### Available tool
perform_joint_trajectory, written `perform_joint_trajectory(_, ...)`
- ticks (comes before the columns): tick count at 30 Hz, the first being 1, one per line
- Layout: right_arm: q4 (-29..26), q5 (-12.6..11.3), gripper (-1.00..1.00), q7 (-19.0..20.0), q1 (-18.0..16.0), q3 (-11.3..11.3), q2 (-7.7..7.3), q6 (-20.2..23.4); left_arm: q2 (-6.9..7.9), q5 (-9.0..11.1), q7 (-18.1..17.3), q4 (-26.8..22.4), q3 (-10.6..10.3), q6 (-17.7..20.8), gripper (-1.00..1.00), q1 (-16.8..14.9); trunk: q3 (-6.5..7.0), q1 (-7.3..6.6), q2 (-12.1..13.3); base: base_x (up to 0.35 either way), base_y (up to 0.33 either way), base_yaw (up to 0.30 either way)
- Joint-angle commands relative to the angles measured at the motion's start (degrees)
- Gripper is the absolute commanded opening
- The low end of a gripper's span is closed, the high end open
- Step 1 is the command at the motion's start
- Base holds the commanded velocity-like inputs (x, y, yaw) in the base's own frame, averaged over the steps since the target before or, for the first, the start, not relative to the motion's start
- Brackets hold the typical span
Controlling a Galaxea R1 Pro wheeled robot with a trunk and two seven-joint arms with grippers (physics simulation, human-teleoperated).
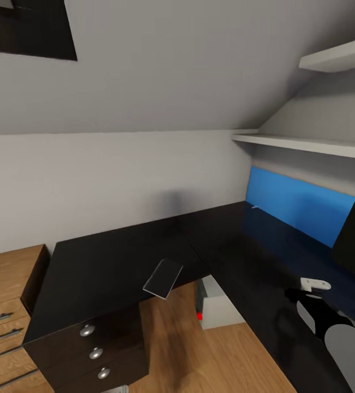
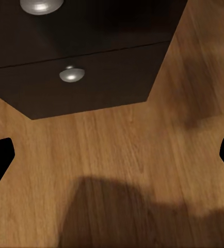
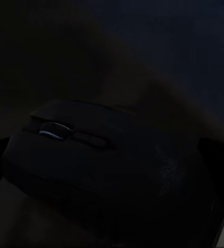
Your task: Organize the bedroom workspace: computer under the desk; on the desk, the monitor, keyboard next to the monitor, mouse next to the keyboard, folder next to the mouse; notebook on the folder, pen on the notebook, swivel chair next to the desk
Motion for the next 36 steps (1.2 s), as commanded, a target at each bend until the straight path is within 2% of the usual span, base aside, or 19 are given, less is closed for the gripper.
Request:
perform_joint_trajectory(1,-0.1,-0.2,-1.0,-0.1,0.0,0.0,0.01,0.3,0.06,0.6,0.4,0.0,-0.3,-0.2,1.0,0.0,-0.25,0.23,-0.5,0.0,0.0,0.0)
perform_joint_trajectory(14,0.1,-0.2,-1.0,0.0,0.0,0.0,-0.12,0.2,0.07,0.6,0.4,0.0,-0.3,-0.2,1.0,-0.1,-2.58,3.08,-5.7,0.0,0.0,0.0)
perform_joint_trajectory(36,0.3,-0.1,-1.0,-0.1,0.0,0.0,-0.52,0.3,0.05,0.5,0.6,0.0,-0.3,-0.3,1.0,-0.1,-2.58,3.08,-5.7,0.0,0.0,0.0)
